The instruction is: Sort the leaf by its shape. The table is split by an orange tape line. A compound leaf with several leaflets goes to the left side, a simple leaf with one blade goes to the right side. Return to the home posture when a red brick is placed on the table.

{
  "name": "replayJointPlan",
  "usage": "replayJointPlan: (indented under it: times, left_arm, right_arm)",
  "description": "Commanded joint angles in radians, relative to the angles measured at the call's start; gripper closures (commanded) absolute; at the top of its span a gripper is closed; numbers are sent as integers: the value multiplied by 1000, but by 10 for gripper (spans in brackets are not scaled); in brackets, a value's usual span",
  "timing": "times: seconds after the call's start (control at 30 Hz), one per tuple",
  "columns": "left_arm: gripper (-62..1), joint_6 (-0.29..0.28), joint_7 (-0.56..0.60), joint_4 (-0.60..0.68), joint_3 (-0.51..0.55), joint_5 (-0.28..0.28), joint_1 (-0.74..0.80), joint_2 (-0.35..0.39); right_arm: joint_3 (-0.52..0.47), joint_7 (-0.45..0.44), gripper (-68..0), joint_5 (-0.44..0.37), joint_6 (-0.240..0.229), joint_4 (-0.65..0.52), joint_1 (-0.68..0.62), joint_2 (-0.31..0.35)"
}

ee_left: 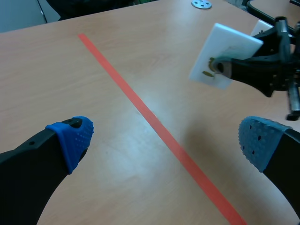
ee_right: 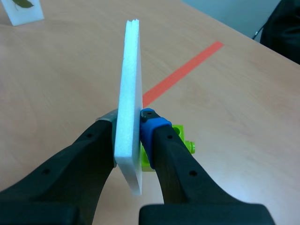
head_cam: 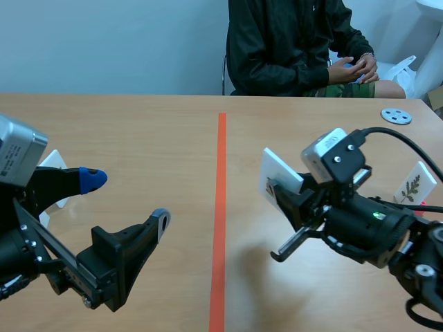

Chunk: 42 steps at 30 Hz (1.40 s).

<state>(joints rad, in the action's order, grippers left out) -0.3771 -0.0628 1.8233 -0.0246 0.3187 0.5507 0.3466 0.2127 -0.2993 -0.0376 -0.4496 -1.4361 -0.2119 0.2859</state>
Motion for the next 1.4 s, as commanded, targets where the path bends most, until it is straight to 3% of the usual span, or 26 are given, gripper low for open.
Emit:
replayJointPlan:
  times: [0.0, 0.1, 0.27, 0.5, 0.67, 0.93, 1.07, 1.27, 1.37]
  left_arm:
    - [-623, -3, 17, 4, 6, 9, -5, -2]
    - [-623, -3, 17, 4, 6, 9, -5, -2]
    - [-623, -3, 17, 4, 6, 9, -5, -2]
    - [-623, -3, 17, 4, 6, 9, -5, -2]
    - [-623, -3, 17, 4, 6, 9, -5, -2]
    - [-623, -3, 17, 4, 6, 9, -5, -2]
    - [-623, -3, 17, 3, 6, 9, -5, -2]
    - [-623, -3, 17, 3, 6, 9, -5, -2]
    - [-623, -3, 17, 3, 6, 9, -5, -2]
  right_arm:
    - [-38, 5, -13, -27, 3, -36, -16, 8]
    - [-117, 32, -13, -82, -27, -84, -66, 8]
    - [-248, 83, -13, -243, -99, -104, -141, 8]
    - [-396, 163, -13, -320, -97, -98, -195, 7]
    - [-457, 190, -13, -369, -36, -38, -161, 2]
    - [-455, 191, -13, -370, -9, 200, -5, 2]
    - [-455, 169, -13, -351, 44, 299, 65, 2]
    - [-455, 132, -13, -299, 66, 430, 142, 2]
    - [-455, 110, -13, -255, 114, 452, 148, 2]
